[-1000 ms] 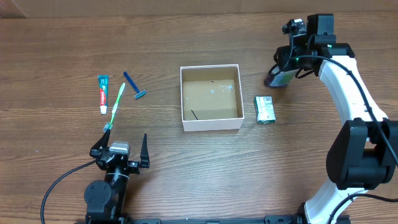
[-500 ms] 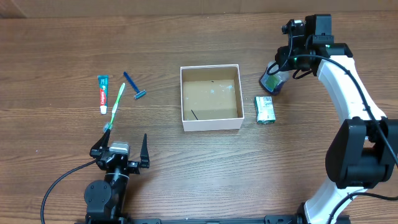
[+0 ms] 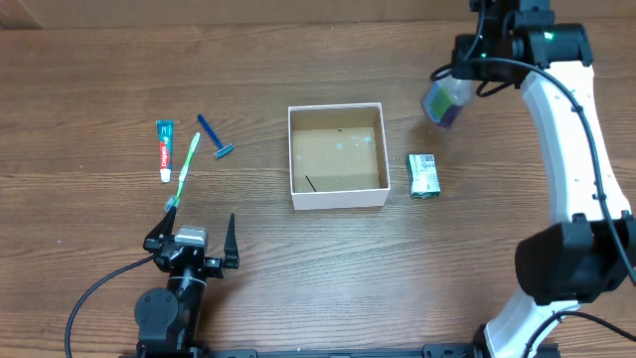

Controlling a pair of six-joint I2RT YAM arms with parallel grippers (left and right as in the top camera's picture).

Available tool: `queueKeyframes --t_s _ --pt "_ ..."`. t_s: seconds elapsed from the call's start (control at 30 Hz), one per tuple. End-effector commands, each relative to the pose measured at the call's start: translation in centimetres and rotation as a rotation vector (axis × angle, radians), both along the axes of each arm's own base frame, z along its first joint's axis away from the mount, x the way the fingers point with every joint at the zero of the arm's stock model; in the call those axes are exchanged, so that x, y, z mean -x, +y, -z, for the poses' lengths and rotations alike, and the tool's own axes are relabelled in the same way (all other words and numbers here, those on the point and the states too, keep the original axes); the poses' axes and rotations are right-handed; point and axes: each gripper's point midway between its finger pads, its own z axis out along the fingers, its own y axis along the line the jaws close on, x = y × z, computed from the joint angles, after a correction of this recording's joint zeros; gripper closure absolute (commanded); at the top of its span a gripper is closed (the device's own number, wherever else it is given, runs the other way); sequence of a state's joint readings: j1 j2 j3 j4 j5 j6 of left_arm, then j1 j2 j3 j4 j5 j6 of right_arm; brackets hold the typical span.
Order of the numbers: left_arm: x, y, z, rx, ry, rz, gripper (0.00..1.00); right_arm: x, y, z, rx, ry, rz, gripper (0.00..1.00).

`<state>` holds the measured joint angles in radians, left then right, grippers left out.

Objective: Pack container
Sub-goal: 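Carry the soap bottle with the right gripper into the box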

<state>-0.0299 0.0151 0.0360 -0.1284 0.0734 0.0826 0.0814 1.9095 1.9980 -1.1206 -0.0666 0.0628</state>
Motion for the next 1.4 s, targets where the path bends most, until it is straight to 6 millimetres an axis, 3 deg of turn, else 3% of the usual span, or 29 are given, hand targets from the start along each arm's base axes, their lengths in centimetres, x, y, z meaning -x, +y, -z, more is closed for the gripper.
queueKeyframes --t_s 0.0,0.2,0.33,0.47,0.57,0.83,1.17,1.37 --pt "0.0 0.3 0.0 -0.016 -0.007 -0.014 0.00 1.8 4.8 -6.0 -0.082 -0.111 0.092 0.96" --pt "0.0 0.3 0.0 -0.016 -0.007 -0.014 0.00 4.1 11.9 -6.6 -0.063 -0.159 0.173 0.96" --pt "0.0 0.3 0.0 -0.016 -0.007 -0.014 0.00 5.0 15.2 -7.2 -0.038 -0.236 0.221 0.96" --pt "0.0 0.3 0.0 -0.016 -0.007 -0.014 0.00 5.5 18.5 -6.1 -0.060 -0.245 0.222 0.96" --pt "0.0 0.3 0.0 -0.016 -0.007 -0.014 0.00 5.5 19.6 -4.8 -0.052 -0.230 0.217 0.96" --pt "0.0 0.3 0.0 -0.016 -0.007 -0.014 0.00 4.9 20.7 0.9 0.003 -0.124 0.250 0.96" --pt "0.0 0.3 0.0 -0.016 -0.007 -0.014 0.00 4.0 21.8 4.6 0.044 -0.084 0.242 0.96" --pt "0.0 0.3 0.0 -0.016 -0.007 -0.014 0.00 3.3 22.6 5.1 0.021 -0.101 0.240 0.96"
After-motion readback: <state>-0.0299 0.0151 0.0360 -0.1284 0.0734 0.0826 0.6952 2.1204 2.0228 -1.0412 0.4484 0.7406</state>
